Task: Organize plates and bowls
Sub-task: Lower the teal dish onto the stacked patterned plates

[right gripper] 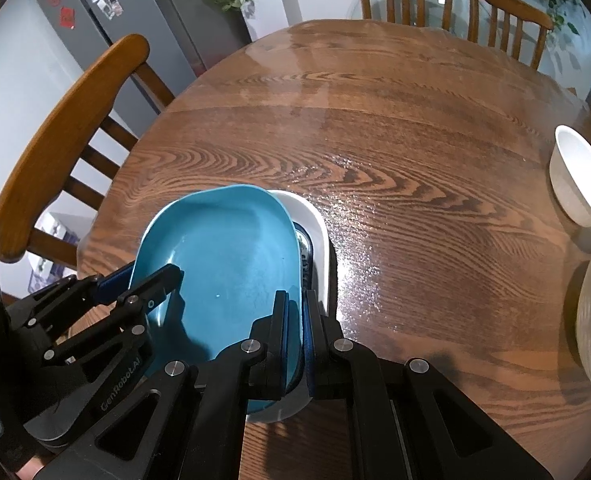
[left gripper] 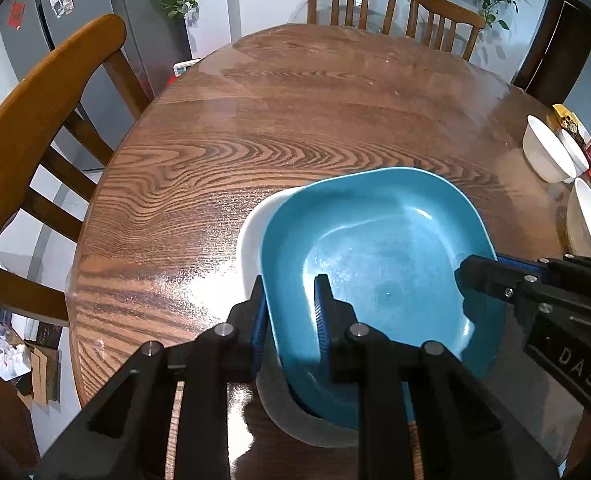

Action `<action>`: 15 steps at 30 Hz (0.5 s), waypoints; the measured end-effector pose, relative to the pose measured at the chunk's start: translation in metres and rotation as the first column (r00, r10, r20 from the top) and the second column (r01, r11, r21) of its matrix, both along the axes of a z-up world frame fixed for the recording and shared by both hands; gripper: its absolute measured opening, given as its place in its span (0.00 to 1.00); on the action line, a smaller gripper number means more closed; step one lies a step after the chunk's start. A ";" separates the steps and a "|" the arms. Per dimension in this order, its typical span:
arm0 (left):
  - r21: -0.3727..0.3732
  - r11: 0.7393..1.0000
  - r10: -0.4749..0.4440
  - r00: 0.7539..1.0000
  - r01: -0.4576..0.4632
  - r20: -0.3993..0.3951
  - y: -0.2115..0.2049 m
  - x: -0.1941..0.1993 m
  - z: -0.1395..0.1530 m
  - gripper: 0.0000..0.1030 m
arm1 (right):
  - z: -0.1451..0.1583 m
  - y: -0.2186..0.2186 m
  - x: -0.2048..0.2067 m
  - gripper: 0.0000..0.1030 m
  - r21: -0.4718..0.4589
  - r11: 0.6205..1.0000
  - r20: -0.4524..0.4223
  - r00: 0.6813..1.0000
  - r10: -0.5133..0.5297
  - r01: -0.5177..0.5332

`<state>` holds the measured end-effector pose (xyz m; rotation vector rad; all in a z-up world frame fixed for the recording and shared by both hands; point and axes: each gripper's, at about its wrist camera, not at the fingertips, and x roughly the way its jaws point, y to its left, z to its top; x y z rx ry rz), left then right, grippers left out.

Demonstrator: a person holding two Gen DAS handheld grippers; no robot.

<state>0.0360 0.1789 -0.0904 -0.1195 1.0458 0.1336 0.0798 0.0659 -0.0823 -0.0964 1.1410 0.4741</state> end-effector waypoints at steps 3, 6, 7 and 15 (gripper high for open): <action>0.004 1.000 -0.005 1.000 0.005 -0.003 0.000 0.000 -0.001 0.18 | -0.001 0.000 0.000 0.08 -0.002 1.000 -0.003 1.000 -0.002 0.002; 0.009 1.000 -0.009 1.000 0.009 -0.008 -0.001 0.001 -0.002 0.18 | -0.002 0.000 0.000 0.08 -0.011 1.000 -0.006 1.000 -0.005 0.005; 0.009 1.000 -0.009 1.000 0.009 -0.008 -0.001 0.001 -0.002 0.18 | -0.003 0.000 0.000 0.08 -0.012 1.000 -0.007 1.000 -0.007 0.007; 0.016 1.000 -0.010 1.000 0.010 -0.011 -0.002 0.001 -0.004 0.18 | -0.004 -0.003 0.001 0.08 -0.004 1.000 -0.017 1.000 -0.015 0.015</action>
